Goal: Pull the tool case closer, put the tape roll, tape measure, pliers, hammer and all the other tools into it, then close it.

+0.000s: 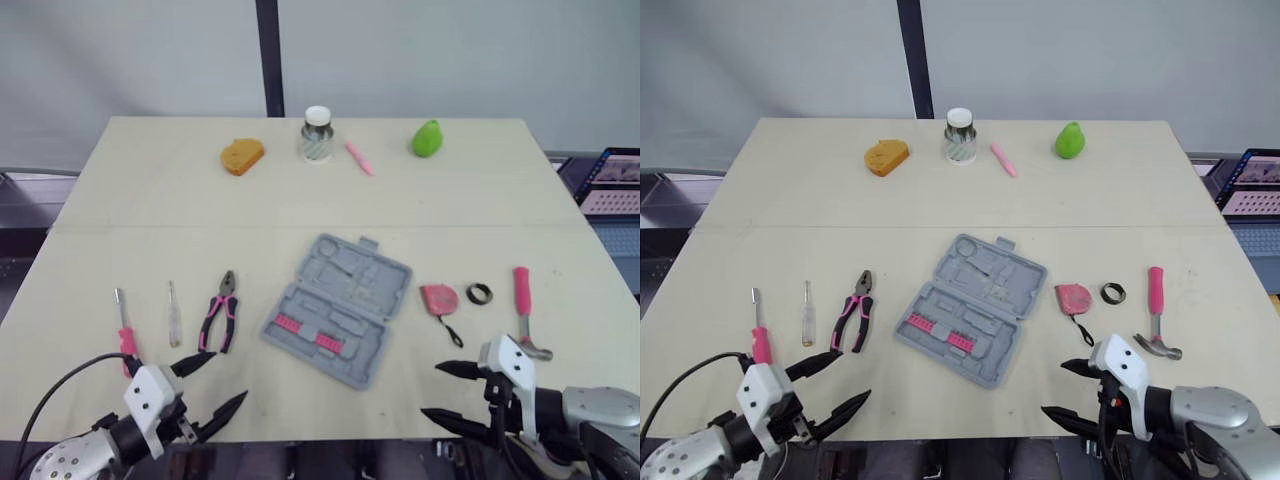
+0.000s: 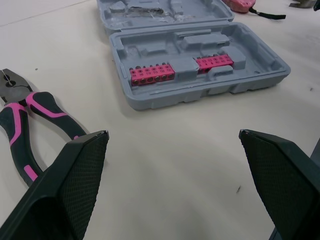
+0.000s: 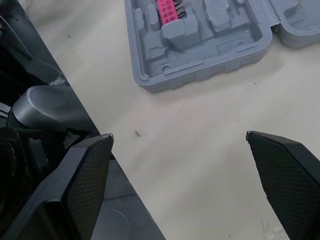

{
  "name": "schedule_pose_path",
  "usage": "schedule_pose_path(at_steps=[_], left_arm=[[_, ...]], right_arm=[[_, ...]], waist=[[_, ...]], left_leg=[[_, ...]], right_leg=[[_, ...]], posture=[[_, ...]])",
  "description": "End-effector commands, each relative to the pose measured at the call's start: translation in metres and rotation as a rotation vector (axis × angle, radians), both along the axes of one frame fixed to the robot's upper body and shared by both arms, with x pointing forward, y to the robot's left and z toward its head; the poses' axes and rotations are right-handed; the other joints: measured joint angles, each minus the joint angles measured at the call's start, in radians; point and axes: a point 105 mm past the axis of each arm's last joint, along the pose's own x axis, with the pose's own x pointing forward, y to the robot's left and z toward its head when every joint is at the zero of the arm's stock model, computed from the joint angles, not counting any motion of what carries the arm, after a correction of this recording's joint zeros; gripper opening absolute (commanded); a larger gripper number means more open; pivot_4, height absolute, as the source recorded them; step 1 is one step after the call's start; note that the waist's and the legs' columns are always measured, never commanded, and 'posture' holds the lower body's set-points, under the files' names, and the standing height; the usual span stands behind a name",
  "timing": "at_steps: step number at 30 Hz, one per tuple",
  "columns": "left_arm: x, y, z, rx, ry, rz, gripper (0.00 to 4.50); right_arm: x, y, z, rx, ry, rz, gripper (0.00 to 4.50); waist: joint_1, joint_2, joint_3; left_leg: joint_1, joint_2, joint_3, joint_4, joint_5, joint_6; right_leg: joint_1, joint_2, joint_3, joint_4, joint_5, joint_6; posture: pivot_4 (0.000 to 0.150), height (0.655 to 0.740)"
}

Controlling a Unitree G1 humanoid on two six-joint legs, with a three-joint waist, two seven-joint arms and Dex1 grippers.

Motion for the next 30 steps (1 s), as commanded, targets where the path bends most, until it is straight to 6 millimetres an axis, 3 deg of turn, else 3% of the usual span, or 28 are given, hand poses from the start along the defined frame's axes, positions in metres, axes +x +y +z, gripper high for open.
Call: schedule_pose_path(at_steps=[1, 6, 9, 12, 13, 16, 19, 23, 30], left_arm=[[0.007, 0.0, 0.012, -0.027, -0.042, -0.011, 4.47], [0.023, 0.0, 0.02, -0.02, -0.045, -0.016, 4.47], [0.046, -0.003, 0.035, -0.032, -0.029, -0.025, 4.47], [0.064, -0.012, 0.057, -0.084, -0.017, -0.118, 4.5], [0.068, -0.015, 0.063, -0.09, -0.015, -0.152, 4.5], [0.084, -0.02, 0.074, -0.065, 0.01, -0.225, 3.62], [0.097, -0.022, 0.074, -0.031, 0.042, -0.251, 2.09], [0.113, -0.019, 0.066, 0.017, 0.076, -0.251, 0.02], [0.142, -0.021, 0.051, 0.105, 0.087, -0.259, 0.02]], right_arm=[[0.0, 0.005, 0.005, 0.013, -0.029, 0.03, 4.49], [0.006, 0.004, 0.008, 0.004, -0.042, 0.019, 4.49], [0.015, 0.003, 0.012, -0.006, -0.049, -0.013, 4.49], [0.021, 0.004, 0.014, -0.015, -0.042, -0.034, 3.67], [0.023, 0.004, 0.015, -0.016, -0.047, -0.039, 3.22], [0.029, 0.004, 0.019, -0.015, -0.07, -0.071, 1.68], [0.034, 0.005, 0.02, -0.016, -0.086, -0.105, 0.07], [0.044, 0.004, 0.022, -0.026, -0.132, -0.146, 0.0], [0.06, 0.009, 0.018, -0.032, -0.155, -0.206, 0.0]], waist=[[0.0, 0.0, 0.0], [-0.001, 0.0, 0.0], [0.003, 0.0, 0.0], [0.004, 0.0, 0.0], [0.002, 0.0, 0.0], [-0.001, 0.0, 0.0], [-0.003, 0.0, 0.0], [-0.002, 0.0, 0.0], [0.0, 0.0, 0.0]], left_leg=[[0.0, 0.0, 0.0, 0.0, 0.0, 0.0], [0.0, 0.0, 0.0, 0.0, 0.0, 0.0], [0.0, 0.0, 0.0, 0.0, 0.001, -0.001], [0.0, -0.001, -0.001, 0.001, 0.001, -0.001], [0.0, -0.001, -0.001, 0.001, 0.001, -0.001], [0.0, -0.001, -0.001, 0.0, 0.001, -0.001], [0.0, -0.001, -0.001, 0.0, 0.002, -0.001], [0.0, 0.0, 0.001, 0.0, 0.002, -0.002], [0.0, 0.0, 0.002, 0.0, 0.002, -0.003]], right_leg=[[0.0, 0.0, 0.0, 0.0, 0.0, 0.0], [0.0, 0.0, 0.0, 0.001, 0.0, 0.0], [0.0, 0.001, -0.001, 0.001, 0.0, 0.0], [0.001, 0.0, 0.0, 0.002, 0.0, 0.0], [0.001, 0.001, 0.0, 0.003, 0.0, 0.001], [0.001, 0.001, -0.001, 0.005, 0.001, 0.001], [0.001, 0.003, -0.001, 0.005, 0.001, 0.001], [0.0, 0.004, 0.0, 0.005, 0.001, 0.001], [-0.001, 0.004, 0.001, 0.005, 0.001, 0.001]], posture=[[0.15, 0.695], [0.15, 0.695], [0.15, 0.695], [0.15, 0.695], [0.15, 0.695], [0.15, 0.695], [0.15, 0.695], [0.15, 0.695], [0.15, 0.695]])
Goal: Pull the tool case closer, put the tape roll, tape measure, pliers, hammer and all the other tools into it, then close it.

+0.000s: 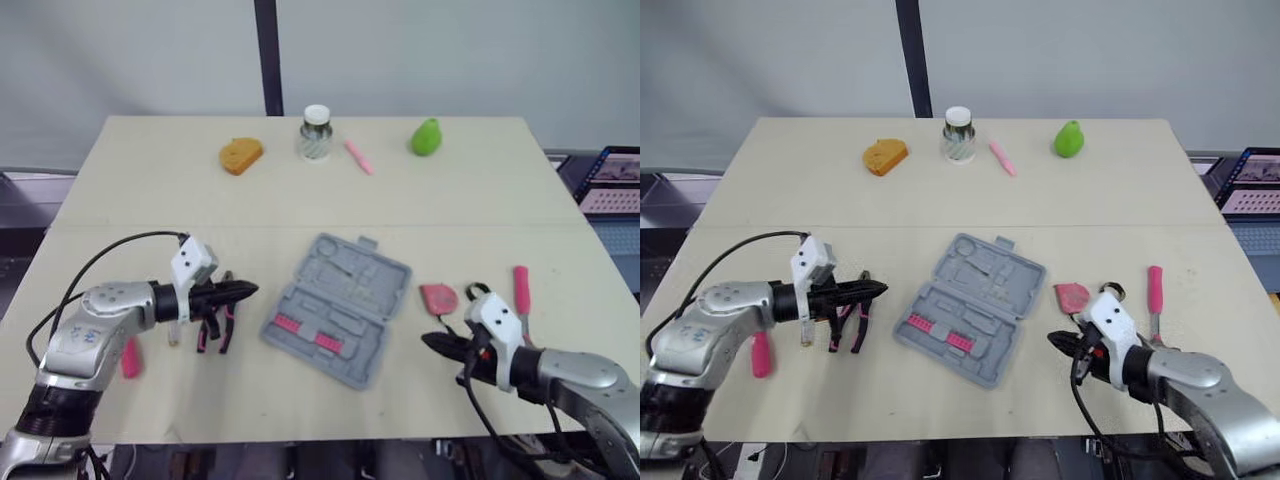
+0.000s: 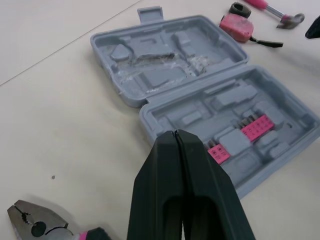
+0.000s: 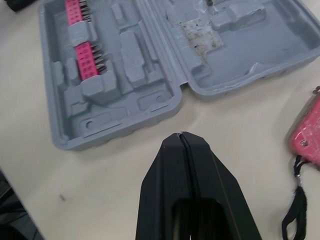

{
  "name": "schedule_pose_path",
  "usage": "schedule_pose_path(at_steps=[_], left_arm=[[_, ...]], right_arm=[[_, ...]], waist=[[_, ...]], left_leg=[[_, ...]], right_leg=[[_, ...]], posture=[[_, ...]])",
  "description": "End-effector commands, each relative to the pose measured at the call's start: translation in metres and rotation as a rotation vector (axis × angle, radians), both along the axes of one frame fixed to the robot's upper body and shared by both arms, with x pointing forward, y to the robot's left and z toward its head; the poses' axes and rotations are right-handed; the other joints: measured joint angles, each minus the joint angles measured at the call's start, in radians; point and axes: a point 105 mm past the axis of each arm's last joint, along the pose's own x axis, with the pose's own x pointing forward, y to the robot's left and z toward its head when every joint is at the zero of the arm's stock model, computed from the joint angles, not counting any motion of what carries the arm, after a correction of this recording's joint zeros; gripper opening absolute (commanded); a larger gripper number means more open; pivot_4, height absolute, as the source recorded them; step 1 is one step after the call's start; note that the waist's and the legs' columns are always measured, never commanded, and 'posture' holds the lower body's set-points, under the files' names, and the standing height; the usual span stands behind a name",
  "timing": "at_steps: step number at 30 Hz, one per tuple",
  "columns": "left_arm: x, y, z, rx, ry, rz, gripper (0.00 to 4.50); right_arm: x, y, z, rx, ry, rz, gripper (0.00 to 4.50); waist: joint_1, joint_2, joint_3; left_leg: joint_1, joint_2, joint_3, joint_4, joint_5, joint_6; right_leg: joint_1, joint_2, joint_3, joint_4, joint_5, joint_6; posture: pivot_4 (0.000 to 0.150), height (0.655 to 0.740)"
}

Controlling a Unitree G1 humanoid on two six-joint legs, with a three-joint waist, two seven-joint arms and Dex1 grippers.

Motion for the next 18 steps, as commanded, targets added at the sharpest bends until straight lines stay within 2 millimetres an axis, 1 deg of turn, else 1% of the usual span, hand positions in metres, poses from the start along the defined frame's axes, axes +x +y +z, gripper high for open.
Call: schedule_pose_path(at_steps=[1, 4, 6, 8, 13, 18], left_arm=[[0.015, -0.003, -0.004, 0.064, -0.04, -0.014, 0.02], [0.032, -0.006, -0.011, 0.088, -0.045, -0.001, 0.02], [0.038, -0.008, -0.013, 0.091, -0.048, -0.004, 0.02], [0.046, -0.012, -0.021, 0.105, -0.044, -0.003, 0.02], [0.058, -0.019, -0.033, 0.133, -0.047, -0.012, 0.02], [0.066, -0.031, -0.037, 0.147, -0.069, -0.032, 0.02]], right_arm=[[0.006, 0.002, 0.0, -0.009, -0.012, -0.029, 0.0], [0.012, 0.001, -0.006, -0.028, 0.012, -0.056, 0.0], [0.014, 0.001, -0.009, -0.037, 0.028, -0.071, 0.0], [0.019, 0.0, -0.012, -0.044, 0.032, -0.092, 0.0], [0.024, -0.001, -0.02, -0.072, 0.052, -0.126, 0.0], [0.027, 0.001, -0.025, -0.079, 0.056, -0.141, 0.0]], waist=[[0.0, 0.0, 0.0], [0.0, 0.0, 0.0], [-0.001, 0.0, 0.0], [-0.002, 0.0, 0.0], [-0.002, 0.0, 0.0], [-0.001, 0.0, 0.0]], left_leg=[[0.0, 0.0, 0.0, 0.0, 0.0, 0.0], [0.0, 0.0, 0.0, 0.001, 0.0, 0.0], [0.0, -0.001, 0.0, 0.001, 0.0, 0.0], [0.0, -0.001, 0.0, 0.0, 0.0, 0.0], [0.0, -0.001, 0.001, 0.001, 0.0, 0.0], [-0.001, -0.001, 0.001, 0.001, 0.0, 0.0]], right_leg=[[0.0, 0.0, 0.0, 0.0, 0.0, 0.0], [0.0, 0.0, 0.0, 0.001, 0.0, 0.0], [-0.001, 0.0, 0.0, 0.003, 0.0, 0.0], [-0.002, 0.0, 0.0, 0.004, 0.0, 0.0], [-0.002, 0.0, 0.0, 0.004, 0.0, 0.0], [-0.002, -0.001, 0.0, 0.004, 0.0, 0.0]], posture=[[0.15, 0.695], [0.15, 0.695], [0.15, 0.695], [0.15, 0.695], [0.15, 0.695], [0.15, 0.695]])
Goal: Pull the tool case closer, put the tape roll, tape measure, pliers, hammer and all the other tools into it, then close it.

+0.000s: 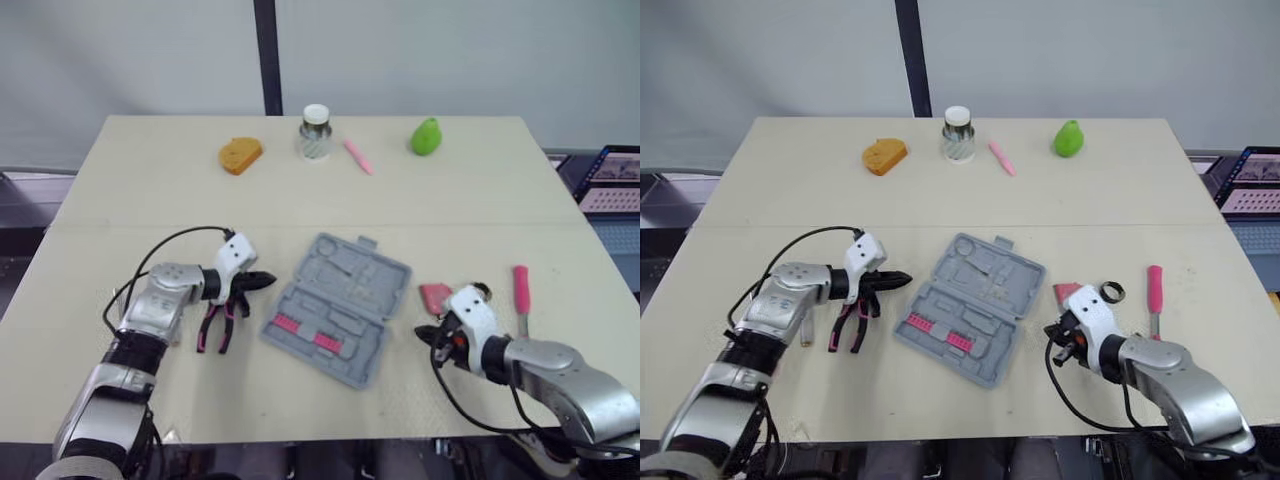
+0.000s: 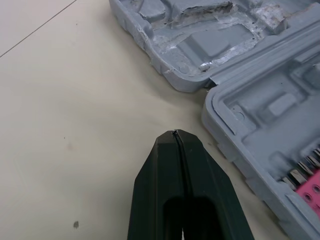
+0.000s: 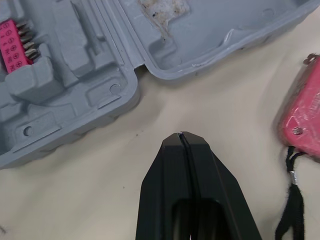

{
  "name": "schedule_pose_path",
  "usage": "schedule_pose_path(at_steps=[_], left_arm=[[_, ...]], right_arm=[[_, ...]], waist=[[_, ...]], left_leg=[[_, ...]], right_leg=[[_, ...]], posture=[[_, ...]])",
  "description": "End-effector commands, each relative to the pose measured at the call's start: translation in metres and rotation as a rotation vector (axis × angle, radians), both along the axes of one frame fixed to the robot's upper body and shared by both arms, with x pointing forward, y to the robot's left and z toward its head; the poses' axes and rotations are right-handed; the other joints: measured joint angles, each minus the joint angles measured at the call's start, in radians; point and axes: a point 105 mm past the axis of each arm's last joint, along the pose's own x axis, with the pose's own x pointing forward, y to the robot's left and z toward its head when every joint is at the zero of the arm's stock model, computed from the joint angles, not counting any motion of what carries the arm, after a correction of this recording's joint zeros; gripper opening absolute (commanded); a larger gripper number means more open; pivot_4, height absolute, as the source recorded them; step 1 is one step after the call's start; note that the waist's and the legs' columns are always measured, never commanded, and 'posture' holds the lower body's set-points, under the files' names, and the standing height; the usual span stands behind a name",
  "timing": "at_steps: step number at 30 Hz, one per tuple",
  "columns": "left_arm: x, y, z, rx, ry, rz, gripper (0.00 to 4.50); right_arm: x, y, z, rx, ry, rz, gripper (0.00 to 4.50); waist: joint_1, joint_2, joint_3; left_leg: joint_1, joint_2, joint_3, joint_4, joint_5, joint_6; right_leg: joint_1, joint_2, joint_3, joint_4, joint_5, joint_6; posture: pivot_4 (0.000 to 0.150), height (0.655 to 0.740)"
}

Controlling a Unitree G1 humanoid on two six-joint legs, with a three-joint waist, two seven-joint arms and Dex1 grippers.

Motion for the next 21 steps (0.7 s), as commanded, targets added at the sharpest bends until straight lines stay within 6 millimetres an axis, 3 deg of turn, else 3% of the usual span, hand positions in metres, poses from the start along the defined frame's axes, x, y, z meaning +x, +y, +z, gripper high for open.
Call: schedule_pose_path(at_steps=[1, 21], left_arm=[[0.007, -0.006, 0.006, 0.013, -0.044, -0.02, 0.02], [0.017, -0.032, -0.004, 0.044, -0.025, -0.08, 0.02]], right_arm=[[0.003, 0.0, 0.003, -0.016, -0.024, -0.01, 0.0], [0.013, 0.013, -0.008, -0.049, -0.005, 0.003, 0.0]], waist=[[0.0, 0.0, 0.0], [-0.002, 0.0, 0.0]], left_leg=[[0.0, 0.0, 0.0, 0.0, 0.0, 0.0], [0.0, 0.0, 0.0, 0.0, 0.0, 0.0]], right_leg=[[0.0, 0.0, 0.0, 0.0, 0.0, 0.0], [0.0, 0.0, -0.001, 0.0, 0.0, 0.0]], posture=[[0.15, 0.695], [0.15, 0.695]])
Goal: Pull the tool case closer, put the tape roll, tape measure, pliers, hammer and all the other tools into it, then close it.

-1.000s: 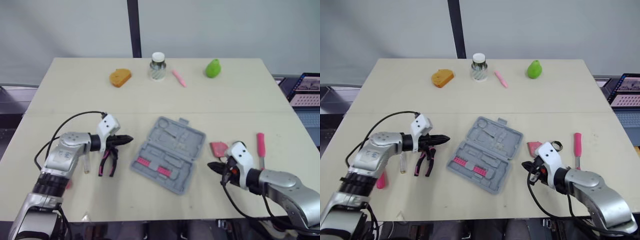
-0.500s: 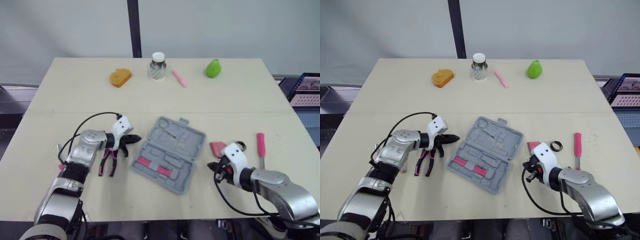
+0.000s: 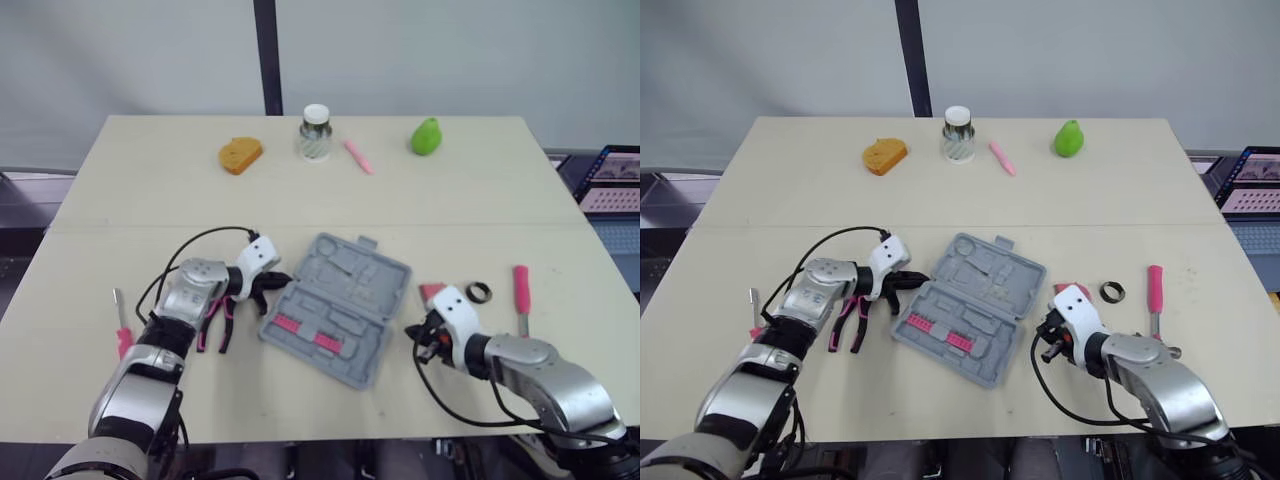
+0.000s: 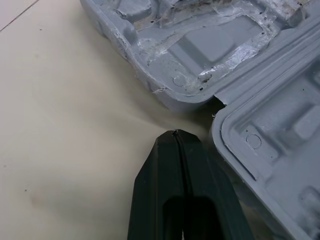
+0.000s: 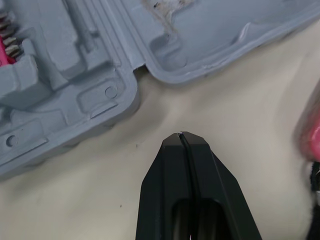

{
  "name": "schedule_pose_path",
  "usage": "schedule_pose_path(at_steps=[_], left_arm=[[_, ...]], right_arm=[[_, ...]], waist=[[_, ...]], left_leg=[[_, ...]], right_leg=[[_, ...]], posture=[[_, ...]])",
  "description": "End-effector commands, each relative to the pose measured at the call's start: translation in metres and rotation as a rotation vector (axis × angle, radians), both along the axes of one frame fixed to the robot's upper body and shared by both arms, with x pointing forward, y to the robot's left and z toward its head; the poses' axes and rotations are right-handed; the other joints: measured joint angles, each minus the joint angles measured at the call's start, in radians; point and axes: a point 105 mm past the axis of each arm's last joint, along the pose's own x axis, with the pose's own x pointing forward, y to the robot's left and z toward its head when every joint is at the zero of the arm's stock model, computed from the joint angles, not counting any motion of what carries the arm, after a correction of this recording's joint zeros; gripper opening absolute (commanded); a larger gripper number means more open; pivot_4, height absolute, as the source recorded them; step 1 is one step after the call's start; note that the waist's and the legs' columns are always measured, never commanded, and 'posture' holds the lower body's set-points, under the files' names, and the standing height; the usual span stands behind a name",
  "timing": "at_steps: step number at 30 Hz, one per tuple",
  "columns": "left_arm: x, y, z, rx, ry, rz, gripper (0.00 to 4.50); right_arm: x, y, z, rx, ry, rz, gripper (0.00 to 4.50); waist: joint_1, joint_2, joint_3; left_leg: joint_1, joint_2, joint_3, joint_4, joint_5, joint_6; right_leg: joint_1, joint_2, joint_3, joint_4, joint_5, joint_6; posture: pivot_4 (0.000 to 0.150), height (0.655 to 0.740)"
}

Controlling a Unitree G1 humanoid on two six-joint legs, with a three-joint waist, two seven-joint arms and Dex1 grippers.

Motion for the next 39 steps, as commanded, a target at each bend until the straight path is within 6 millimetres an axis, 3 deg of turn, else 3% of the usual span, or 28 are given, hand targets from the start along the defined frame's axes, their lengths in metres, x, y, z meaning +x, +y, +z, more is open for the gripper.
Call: schedule_pose_path(at_steps=[1, 17, 39], left_arm=[[0.003, -0.007, 0.007, -0.003, -0.025, -0.027, 0.02], [-0.006, -0.014, -0.006, 0.008, 0.012, -0.068, 0.02], [-0.041, -0.017, -0.004, -0.021, 0.072, -0.111, 0.02]], right_arm=[[0.005, 0.003, 0.003, -0.012, -0.028, 0.003, 0.0], [0.02, 0.026, 0.0, 0.009, -0.041, 0.061, 0.0], [0.011, 0.034, 0.001, 0.01, -0.032, 0.218, 0.0]], waist=[[0.0, 0.0, 0.0], [-0.001, 0.0, 0.0], [-0.002, 0.0, 0.0]], left_leg=[[0.0, 0.0, 0.0, 0.0, 0.0, 0.0], [0.0, 0.0, 0.0, 0.0, 0.0, 0.0], [0.0, 0.0, 0.0, 0.0, 0.0, 0.0]], right_leg=[[0.0, 0.0, 0.0, 0.0, 0.0, 0.0], [0.0, 0.0, 0.0, 0.001, 0.0, 0.0], [0.0, 0.0, 0.0, 0.001, 0.0, 0.0]], posture=[[0.15, 0.695], [0.15, 0.695], [0.15, 0.695]])
